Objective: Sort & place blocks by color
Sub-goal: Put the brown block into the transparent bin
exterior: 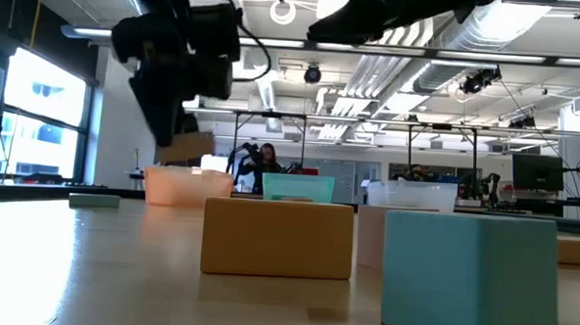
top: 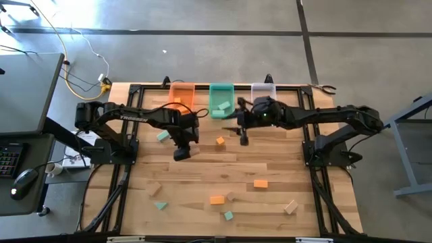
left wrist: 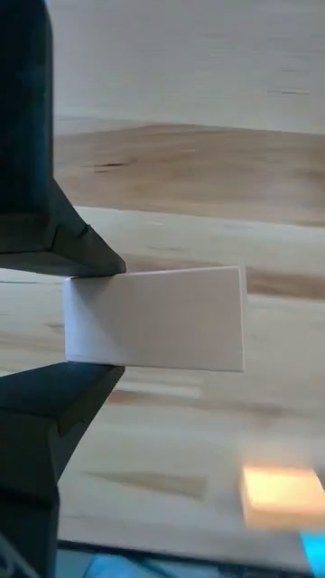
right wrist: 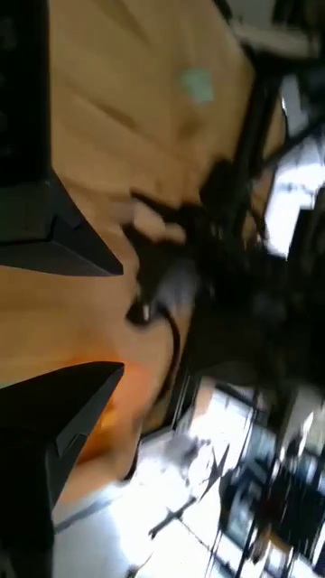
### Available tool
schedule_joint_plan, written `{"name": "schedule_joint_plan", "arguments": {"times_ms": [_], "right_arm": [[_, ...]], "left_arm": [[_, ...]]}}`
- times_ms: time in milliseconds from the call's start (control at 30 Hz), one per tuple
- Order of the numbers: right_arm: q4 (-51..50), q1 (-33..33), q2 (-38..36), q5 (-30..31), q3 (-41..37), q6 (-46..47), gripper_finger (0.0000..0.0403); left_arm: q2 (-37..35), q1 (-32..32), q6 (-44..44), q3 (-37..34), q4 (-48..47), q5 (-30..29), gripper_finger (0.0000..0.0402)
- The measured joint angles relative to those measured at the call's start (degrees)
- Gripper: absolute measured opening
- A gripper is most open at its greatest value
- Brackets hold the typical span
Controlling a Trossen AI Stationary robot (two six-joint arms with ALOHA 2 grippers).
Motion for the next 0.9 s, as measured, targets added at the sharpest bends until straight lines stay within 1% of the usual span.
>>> {"name": "schedule_joint_plan", "arguments": {"times_ms": [133,333,500,567,767,900], "right_arm": [[-1.0,2.6,0.0,-3.6,0.0,-2.3,0.0152],[-0.7,6.0,0.0,-11.0,0.0,-6.5,0.0152],[-0.1,7.7,0.5,-11.6,0.0,-7.0,0.0151],[-0.1,7.8,1.0,-11.5,0.0,-7.0,0.0151],[2.3,7.8,3.6,-11.5,0.0,-7.0,0.0151],[3.9,7.8,4.5,-11.6,0.0,-7.0,0.0151]], "left_arm": [[0.0,0.4,2.0,2.8,0.9,4.3,0.0106],[-0.1,0.4,0.3,5.3,7.2,10.7,0.0108],[-0.1,0.4,-2.0,5.5,15.8,20.4,0.0106],[-0.1,0.3,-3.1,5.5,18.9,22.7,0.0106],[-0.1,0.3,-5.0,5.5,25.5,23.6,0.0106],[-0.1,0.4,-5.2,5.5,27.5,23.6,0.0106]]}}
